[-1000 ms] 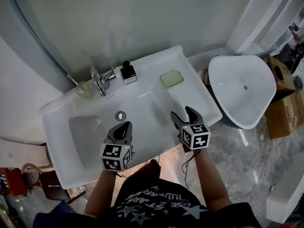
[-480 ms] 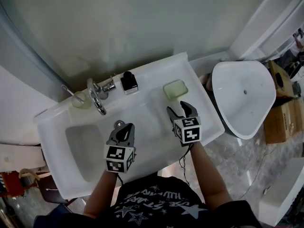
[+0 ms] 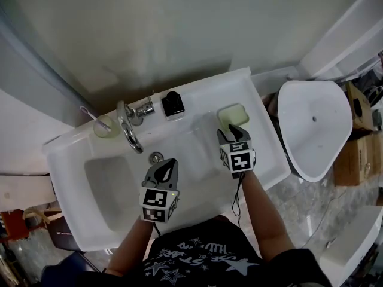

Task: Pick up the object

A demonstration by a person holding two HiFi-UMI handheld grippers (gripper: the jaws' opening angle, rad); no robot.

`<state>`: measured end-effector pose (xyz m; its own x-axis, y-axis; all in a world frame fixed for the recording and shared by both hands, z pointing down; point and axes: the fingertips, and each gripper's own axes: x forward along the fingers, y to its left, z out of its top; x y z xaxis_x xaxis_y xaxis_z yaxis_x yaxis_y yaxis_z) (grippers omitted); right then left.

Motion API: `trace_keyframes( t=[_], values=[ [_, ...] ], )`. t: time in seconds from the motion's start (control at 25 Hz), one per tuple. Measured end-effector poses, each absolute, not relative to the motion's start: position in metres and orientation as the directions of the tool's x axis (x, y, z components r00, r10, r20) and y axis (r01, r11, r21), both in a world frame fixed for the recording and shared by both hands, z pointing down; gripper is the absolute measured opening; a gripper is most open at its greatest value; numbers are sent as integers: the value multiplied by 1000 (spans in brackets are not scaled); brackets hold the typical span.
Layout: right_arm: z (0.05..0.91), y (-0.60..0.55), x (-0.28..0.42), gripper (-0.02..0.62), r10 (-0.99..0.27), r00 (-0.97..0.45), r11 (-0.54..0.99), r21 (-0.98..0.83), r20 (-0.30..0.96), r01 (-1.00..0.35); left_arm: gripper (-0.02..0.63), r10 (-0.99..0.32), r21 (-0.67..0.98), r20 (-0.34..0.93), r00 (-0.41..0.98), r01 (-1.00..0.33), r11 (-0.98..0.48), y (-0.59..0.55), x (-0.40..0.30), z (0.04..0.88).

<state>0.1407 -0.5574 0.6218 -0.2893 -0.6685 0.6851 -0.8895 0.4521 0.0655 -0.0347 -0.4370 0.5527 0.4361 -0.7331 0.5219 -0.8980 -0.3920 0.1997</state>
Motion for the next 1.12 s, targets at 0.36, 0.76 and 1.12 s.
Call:
trace_keyframes(
  t=[0.36, 0.76, 1.12],
  values=[
    [644, -572, 137, 127, -632, -253, 501, 137, 732, -854, 15, -724, 214, 540, 429, -902, -375, -441, -39, 564],
    [654, -573, 139, 58, -611, -190, 529, 218, 769, -820, 15, -744, 202, 538, 397, -917, -344, -442, -48, 562],
    [626, -560, 137, 38, -617, -237, 532, 176, 750, -828, 15, -770, 179, 518, 372, -928, -328, -424, -46, 541]
  ],
)
